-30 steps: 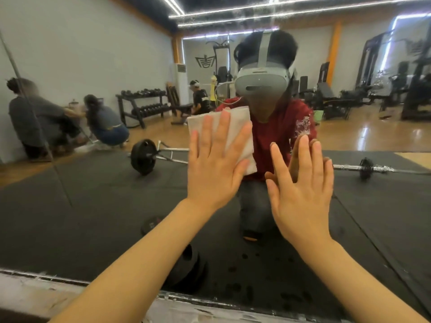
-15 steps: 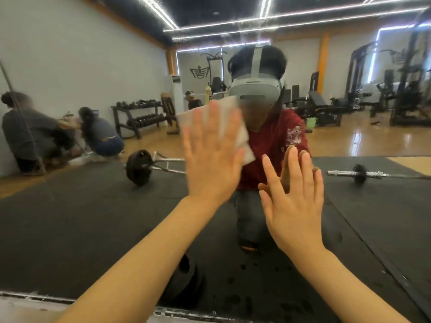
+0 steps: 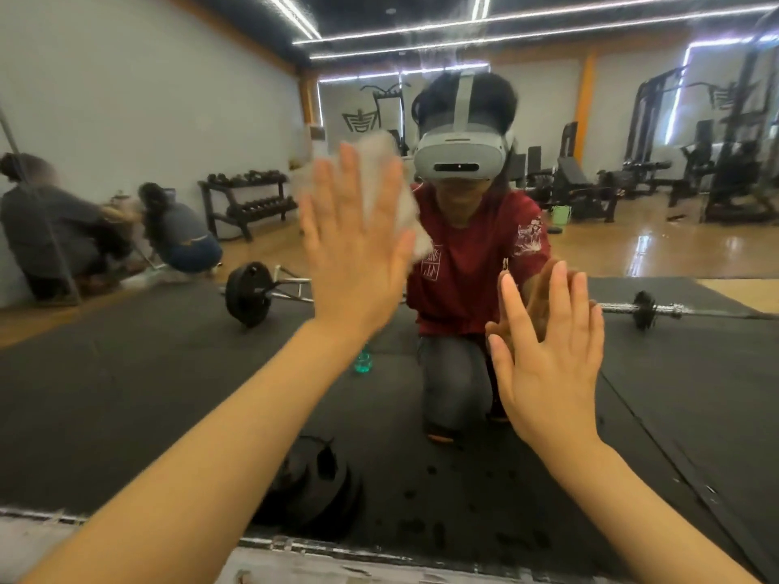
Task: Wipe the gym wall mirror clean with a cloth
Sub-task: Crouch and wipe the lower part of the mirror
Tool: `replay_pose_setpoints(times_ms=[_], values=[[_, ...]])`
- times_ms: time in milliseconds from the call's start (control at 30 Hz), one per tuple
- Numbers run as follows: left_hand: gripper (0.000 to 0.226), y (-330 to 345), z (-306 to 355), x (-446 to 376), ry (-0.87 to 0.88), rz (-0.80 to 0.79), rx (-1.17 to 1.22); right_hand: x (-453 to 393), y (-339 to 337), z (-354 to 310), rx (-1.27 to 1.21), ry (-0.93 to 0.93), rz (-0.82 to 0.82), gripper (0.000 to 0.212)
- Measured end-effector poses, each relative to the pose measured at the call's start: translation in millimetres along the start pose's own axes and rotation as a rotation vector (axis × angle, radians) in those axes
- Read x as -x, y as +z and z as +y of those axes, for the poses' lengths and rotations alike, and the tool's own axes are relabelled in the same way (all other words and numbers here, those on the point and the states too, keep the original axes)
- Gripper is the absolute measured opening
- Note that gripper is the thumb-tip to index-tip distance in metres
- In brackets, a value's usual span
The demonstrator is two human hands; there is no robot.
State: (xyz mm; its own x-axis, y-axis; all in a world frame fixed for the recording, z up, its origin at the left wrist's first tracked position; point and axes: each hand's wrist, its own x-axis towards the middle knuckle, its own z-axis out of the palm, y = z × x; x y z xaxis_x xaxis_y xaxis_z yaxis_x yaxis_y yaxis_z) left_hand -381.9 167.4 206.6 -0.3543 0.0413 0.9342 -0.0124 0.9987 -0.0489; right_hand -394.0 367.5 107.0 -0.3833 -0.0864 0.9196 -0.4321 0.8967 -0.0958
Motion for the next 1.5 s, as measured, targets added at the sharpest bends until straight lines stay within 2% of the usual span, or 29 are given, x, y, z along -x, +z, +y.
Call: replay_pose_setpoints(times_ms=[100,200,300,400,500,700,833,900,1000,1067,1133,1200,1300,1400,1500], values=[[0.065,17,20,45,0.219,-0.077,-0.028,1,2,1,-0.014,-0.004,0.007,0.061],[0.066,24,4,64,0.257,-0.062,-0.061,1,3,1,-0.006,0.001,0.014,0.061],[0.064,26,-40,91,0.12,-0.074,-0.076,0,2,2,0.001,-0.003,0.016,0.06],[0.065,25,-80,134,-0.146,-0.126,-0.023,1,3,2,0.012,-0.012,0.027,0.059],[0.064,30,-66,145,-0.29,-0.112,0.038,1,4,0,0.005,-0.006,0.044,0.058],[0.077,48,29,134,0.137,-0.13,-0.025,1,3,1,0.008,-0.021,0.039,0.058],[0.074,46,2,137,0.268,-0.092,-0.082,1,2,3,0.027,-0.03,0.03,0.058],[0.071,46,-40,153,0.218,-0.106,-0.093,1,3,2,0.026,-0.024,0.032,0.057],[0.069,38,-101,185,-0.023,-0.174,-0.08,2,4,3,0.019,-0.023,0.032,0.057],[0.07,37,-111,193,-0.168,-0.196,-0.048,2,5,2,0.013,-0.026,0.04,0.057],[0.069,40,-95,189,-0.233,-0.165,0.004,1,6,1,0.005,-0.015,0.044,0.058],[0.073,44,-69,181,-0.161,-0.153,0.031,1,7,-1,0.001,-0.003,0.049,0.058],[0.083,52,-19,171,0.057,-0.141,-0.018,2,6,-2,0.007,0.004,0.049,0.058],[0.082,53,16,162,0.109,-0.177,-0.012,1,2,0,0.003,-0.01,0.028,0.057],[0.077,44,12,161,0.148,-0.209,-0.016,3,-6,3,-0.02,-0.022,-0.012,0.058]])
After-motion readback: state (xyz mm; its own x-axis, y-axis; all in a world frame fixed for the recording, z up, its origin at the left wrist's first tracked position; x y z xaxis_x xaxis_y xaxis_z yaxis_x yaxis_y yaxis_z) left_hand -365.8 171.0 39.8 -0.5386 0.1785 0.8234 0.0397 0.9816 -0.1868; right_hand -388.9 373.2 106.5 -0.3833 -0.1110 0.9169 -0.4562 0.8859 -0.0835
